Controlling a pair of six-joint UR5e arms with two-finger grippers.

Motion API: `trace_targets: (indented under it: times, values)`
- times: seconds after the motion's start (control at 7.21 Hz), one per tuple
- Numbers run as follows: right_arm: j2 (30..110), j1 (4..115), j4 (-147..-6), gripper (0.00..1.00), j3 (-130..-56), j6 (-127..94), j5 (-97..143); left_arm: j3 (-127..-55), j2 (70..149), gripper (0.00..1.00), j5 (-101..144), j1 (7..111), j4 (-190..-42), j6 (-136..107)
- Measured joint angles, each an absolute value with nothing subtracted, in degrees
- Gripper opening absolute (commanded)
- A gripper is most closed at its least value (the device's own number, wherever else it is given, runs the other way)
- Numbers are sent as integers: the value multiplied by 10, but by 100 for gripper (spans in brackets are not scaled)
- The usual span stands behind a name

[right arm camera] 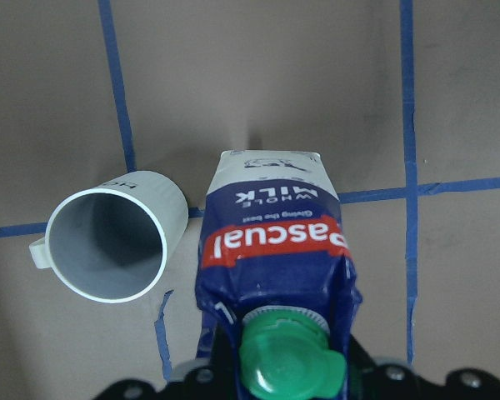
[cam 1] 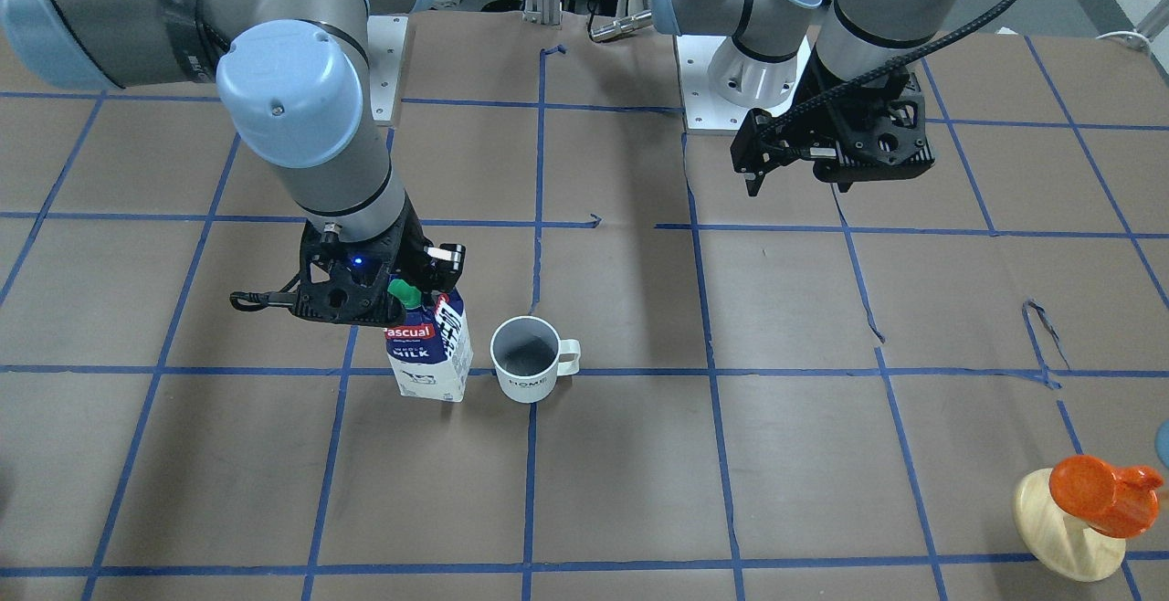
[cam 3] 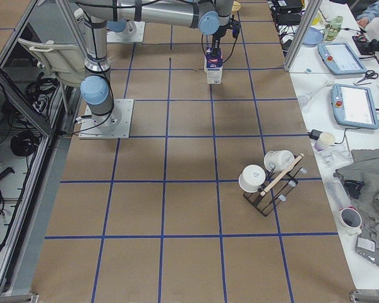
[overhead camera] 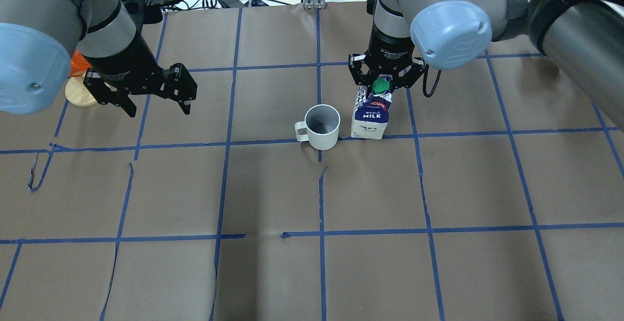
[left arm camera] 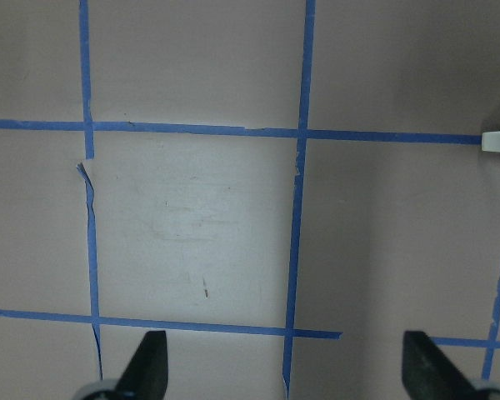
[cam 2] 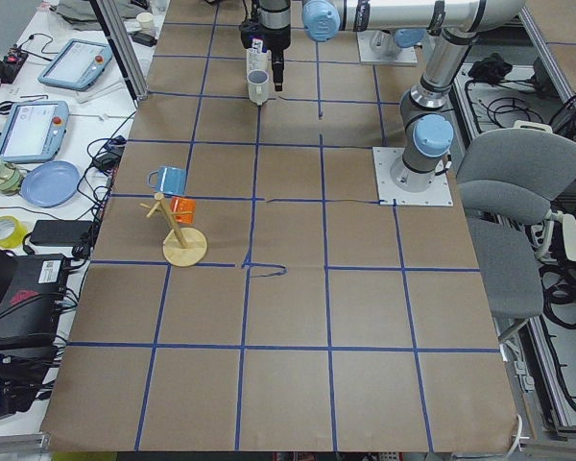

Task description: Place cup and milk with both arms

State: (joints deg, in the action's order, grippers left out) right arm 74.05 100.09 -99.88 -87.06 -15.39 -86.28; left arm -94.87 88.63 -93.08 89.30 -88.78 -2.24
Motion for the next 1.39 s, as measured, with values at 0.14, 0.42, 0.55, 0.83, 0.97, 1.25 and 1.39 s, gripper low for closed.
trace_targets:
  times: [0.14, 0.42, 0.55, 0.83, 0.97, 1.25, 1.39]
  values:
    - [739, 1004, -1002, 35, -870, -156, -863, -949, 886, 100, -931, 893, -888, -23]
    - [738, 1006, -1004, 65, -871, -156, -863, -950, 886, 100, -931, 894, -888, -23]
    - [738, 1007, -1004, 67, -871, -156, -864, -950, 887, 100, -931, 894, -888, -23]
    - [737, 1007, -1004, 76, -872, -156, -864, -950, 888, 100, -931, 894, -887, -23]
    - [735, 1007, -1004, 78, -872, -156, -865, -950, 888, 100, -931, 894, -887, -23]
    - [734, 1007, -1001, 92, -867, -152, -869, -950, 888, 100, -930, 895, -887, -23]
    - [736, 1006, -996, 100, -852, -151, -871, -950, 888, 100, -930, 895, -887, -23]
